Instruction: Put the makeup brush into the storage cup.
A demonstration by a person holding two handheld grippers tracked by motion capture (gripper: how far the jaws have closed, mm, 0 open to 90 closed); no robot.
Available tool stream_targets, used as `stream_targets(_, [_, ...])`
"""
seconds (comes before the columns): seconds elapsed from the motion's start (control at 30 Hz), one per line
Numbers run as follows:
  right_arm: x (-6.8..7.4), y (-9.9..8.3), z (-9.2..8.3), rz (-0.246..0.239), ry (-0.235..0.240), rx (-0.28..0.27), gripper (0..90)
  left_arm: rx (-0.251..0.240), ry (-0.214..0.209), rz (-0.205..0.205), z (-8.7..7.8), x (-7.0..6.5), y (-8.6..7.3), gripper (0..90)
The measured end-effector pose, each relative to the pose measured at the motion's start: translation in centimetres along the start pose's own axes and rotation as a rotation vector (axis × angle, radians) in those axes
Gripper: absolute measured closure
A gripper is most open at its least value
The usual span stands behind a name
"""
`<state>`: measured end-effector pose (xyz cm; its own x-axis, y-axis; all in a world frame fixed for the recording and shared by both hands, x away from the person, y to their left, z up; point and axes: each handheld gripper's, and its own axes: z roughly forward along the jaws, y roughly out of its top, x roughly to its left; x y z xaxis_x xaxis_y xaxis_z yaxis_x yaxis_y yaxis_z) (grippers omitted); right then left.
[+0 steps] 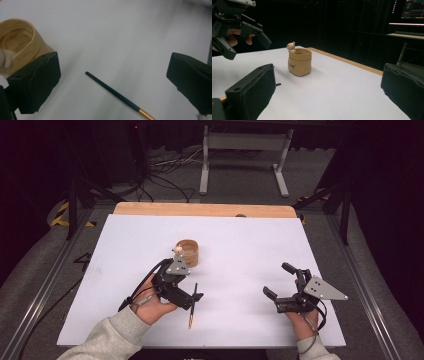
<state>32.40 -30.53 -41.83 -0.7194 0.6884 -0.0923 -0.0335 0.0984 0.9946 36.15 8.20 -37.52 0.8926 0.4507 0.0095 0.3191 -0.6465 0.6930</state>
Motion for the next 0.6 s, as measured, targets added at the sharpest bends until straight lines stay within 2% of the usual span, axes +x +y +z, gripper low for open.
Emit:
stream_targets(0.1, [0.0, 0.0, 0.0, 0.003, 0.005, 0.000, 0.0, 0.056, 0.010, 0.005, 0.2, -0.2, 0.5, 0.3])
stream_targets(0.13, [0.0, 0.0, 0.0, 0.003, 0.005, 0.000, 0.0, 0.056, 0.010, 0.005, 0.2, -0.2, 0.5, 0.3])
stream_targets(0.23, [0.0, 0.0, 0.0, 0.011, 0.008, 0.002, 0.0, 0.085, -0.013, 0.002, 0.5, -0.2, 0.8, 0.5])
stream_targets(0.27, [0.0, 0.0, 0.0, 0.013, 0.010, 0.002, 0.0, 0.113, -0.034, -0.007, 0.7, -0.1, 0.9, 0.5])
stream_targets(0.3, [0.0, 0.0, 0.0, 0.013, 0.010, 0.002, 0.0, 0.113, -0.034, -0.007, 0.7, -0.1, 0.9, 0.5])
stream_targets(0.33, [0.0, 0.0, 0.0, 0.013, 0.011, 0.003, 0.0, 0.139, -0.059, -0.016, 0.9, 0.1, 1.1, 0.8])
stream_targets(0.47, [0.0, 0.0, 0.0, 0.008, 0.013, 0.000, 0.0, 0.164, -0.070, -0.030, 1.2, 0.2, 1.3, 1.4])
stream_targets(0.6, [0.0, 0.0, 0.0, 0.015, 0.012, 0.002, 0.0, 0.202, -0.071, -0.025, 1.4, 0.2, 1.5, 2.0])
